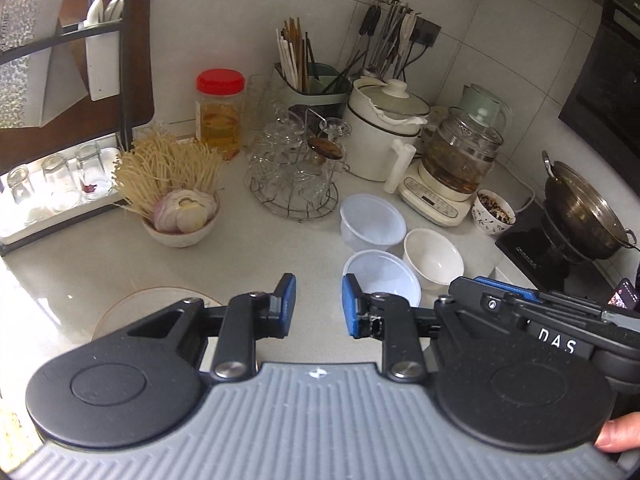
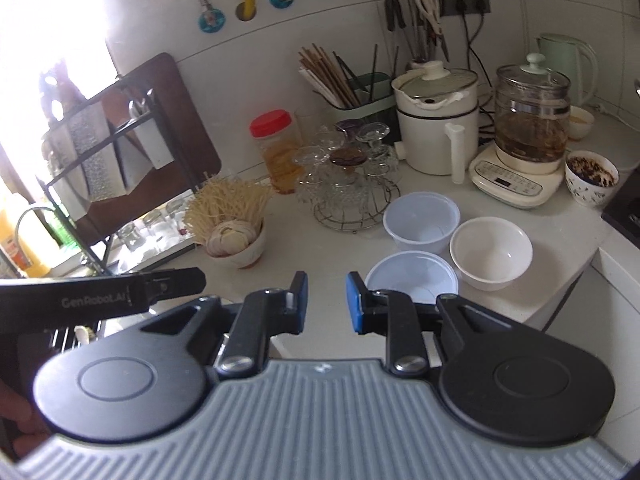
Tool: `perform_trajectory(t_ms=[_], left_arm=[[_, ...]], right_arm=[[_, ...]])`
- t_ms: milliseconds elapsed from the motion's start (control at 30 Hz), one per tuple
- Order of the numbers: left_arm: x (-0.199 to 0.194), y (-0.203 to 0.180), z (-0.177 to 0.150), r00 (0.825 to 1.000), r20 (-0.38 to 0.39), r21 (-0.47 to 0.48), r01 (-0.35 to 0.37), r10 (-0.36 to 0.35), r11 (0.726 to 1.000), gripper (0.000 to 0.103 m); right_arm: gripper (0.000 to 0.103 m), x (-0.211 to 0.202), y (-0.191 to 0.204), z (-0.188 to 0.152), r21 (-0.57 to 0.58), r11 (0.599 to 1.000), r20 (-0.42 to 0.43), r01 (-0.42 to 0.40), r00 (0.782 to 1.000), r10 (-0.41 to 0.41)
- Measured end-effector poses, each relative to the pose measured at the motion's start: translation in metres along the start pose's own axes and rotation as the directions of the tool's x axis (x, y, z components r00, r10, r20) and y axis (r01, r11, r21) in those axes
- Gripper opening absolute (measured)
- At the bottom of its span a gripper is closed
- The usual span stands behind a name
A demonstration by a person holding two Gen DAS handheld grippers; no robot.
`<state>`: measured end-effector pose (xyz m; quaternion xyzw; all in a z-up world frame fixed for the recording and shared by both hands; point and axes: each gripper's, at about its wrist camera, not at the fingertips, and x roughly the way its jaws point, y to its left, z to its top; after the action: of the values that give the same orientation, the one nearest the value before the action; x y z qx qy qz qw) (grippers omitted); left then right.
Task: Organize plates and bowls
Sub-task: 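Move both grippers to a translucent plastic bowl and close on its rim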
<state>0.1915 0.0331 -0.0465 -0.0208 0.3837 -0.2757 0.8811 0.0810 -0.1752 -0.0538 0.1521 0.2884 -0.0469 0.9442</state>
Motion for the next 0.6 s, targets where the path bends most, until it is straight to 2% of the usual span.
perform_trajectory(t_ms=[133,400,600], left_arm=[[0.009,0.0,0.002,1.0,-0.015,0.027,0.008,-0.007,1.0,0.029],[0.041,-0.014,0.01,0.998,-0.048,0.019,0.033,-0.033,0.999,0.029],[0.08,-0.037,0.028,0.998,-0.057,-0.005,0.041,-0.041,0.999,0.03]], right_arm=[[0.025,0.001,-0.002,-0.003,0.016,1.0,0.001,0.026,1.0,-0.026],[0.025,0.019,-0.028,0.005,0.043,0.998,-0.008,0.046,0.999,-0.046],[0.025,0.041,-0.063,0.031,0.042,0.998,0.0,0.048,0.999,-0.048]])
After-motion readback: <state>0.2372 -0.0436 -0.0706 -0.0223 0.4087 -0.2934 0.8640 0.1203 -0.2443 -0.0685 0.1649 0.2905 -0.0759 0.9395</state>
